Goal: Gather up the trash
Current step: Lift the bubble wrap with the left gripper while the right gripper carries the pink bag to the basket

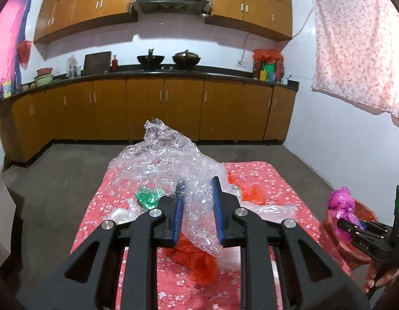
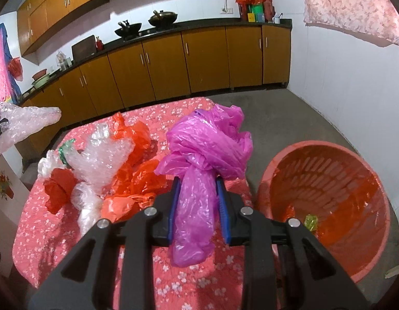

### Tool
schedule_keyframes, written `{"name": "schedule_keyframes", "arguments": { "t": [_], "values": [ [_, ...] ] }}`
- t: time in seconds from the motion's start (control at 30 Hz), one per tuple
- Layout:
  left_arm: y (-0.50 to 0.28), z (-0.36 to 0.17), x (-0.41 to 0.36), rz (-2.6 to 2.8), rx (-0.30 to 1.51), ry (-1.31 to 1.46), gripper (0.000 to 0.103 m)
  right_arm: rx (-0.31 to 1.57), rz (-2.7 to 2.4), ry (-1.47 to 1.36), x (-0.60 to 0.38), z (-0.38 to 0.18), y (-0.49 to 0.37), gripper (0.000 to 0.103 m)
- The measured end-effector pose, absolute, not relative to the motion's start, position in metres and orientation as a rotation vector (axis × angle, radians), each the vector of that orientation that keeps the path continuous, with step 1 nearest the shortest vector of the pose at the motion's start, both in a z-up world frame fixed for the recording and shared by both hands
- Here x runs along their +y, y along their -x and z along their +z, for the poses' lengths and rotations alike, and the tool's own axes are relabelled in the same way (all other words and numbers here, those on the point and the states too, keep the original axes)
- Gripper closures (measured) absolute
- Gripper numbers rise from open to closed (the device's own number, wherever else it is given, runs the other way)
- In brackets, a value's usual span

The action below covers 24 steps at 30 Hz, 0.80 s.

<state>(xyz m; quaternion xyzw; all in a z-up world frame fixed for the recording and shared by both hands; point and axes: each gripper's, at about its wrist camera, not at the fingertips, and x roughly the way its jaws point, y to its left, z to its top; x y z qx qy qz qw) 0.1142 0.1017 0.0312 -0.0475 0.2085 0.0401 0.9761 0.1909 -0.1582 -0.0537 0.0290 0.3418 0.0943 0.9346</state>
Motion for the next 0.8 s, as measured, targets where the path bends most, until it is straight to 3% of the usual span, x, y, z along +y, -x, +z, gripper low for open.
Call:
{"name": "schedule_keyframes", "arguments": {
  "t": [0.8],
  "values": [
    [-0.114,0.031,-0.025,-0.192,0.423,0.023,0.082,0.601,0.025,-0.092,-0.26,-0.01,-0.139,0.076]
  ]
}}
